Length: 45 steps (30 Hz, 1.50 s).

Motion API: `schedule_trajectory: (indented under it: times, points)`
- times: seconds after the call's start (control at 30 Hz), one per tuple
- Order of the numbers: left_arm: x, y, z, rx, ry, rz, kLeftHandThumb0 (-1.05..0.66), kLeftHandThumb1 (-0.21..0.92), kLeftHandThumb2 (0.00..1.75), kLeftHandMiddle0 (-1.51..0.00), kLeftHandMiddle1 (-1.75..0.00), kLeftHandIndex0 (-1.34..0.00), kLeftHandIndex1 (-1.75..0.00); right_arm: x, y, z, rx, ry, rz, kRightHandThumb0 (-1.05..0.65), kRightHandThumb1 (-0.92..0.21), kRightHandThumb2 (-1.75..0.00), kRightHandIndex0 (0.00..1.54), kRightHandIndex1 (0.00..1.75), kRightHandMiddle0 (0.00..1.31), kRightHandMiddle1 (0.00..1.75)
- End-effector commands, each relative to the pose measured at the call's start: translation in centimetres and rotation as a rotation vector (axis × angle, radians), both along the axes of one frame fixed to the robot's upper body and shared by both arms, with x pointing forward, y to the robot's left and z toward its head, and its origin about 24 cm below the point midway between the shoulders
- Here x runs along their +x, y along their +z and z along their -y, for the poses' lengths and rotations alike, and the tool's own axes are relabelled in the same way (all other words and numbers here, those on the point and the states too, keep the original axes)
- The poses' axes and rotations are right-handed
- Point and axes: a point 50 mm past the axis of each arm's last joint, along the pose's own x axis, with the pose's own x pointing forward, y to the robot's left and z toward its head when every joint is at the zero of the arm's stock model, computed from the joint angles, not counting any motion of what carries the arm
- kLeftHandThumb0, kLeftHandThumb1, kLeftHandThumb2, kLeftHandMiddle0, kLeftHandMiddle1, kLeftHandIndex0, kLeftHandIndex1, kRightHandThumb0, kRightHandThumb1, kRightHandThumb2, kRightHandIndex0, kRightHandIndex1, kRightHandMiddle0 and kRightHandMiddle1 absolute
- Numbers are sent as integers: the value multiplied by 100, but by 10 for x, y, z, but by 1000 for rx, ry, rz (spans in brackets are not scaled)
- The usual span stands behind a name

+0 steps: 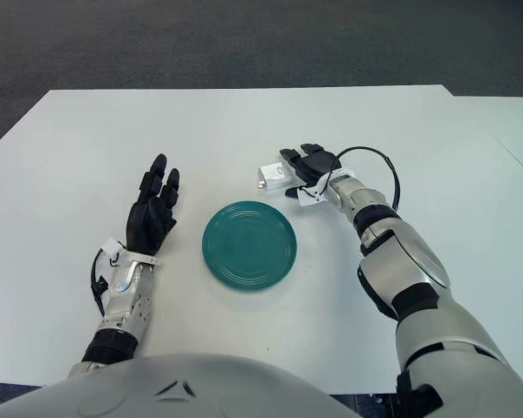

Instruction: Put the charger into the plate.

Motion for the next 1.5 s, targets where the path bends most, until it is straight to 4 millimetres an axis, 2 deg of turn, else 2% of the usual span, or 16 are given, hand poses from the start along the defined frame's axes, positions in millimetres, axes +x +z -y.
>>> schedule_trajectory:
  times: [0.0,0.23,0.43,0.6,0.73,1.2,1.47]
  points:
    - [-28,-43,25,-154,21,-201,-101,92,80,-5,0,0,-26,13,21,-5,-36,28,27,-89,-92,-74,15,1,0,22]
    - [-24,-41,28,-92,-8,-154,-102,92,79,-4,0,0,-24,25,42,-16,-50,32,7,-88,-92,-70,16,1,0,21]
    - [-24,-32,35,-28,10,-104,-103,92,80,-4,0,0,-24,29,49,-20,-75,27,-22,-87,-92,-68,16,0,0,24]
    - [-27,-34,35,-69,31,-119,-103,92,81,-6,-1,0,-28,32,53,-23,-93,33,-34,-84,-92,-65,17,1,0,25]
    - [-29,-37,35,-89,34,-132,-102,92,81,-7,-1,0,-32,32,54,-24,-97,40,-43,-82,-92,-63,19,1,0,27]
    - [-32,-42,40,-129,44,-158,-100,92,80,-7,0,0,-28,31,55,-31,-159,113,-100,-80,-92,-57,26,2,0,34]
    - [-35,-43,40,-164,61,-145,-100,92,76,-6,0,0,-28,27,47,-32,-191,137,-139,-80,-92,-55,25,1,0,33]
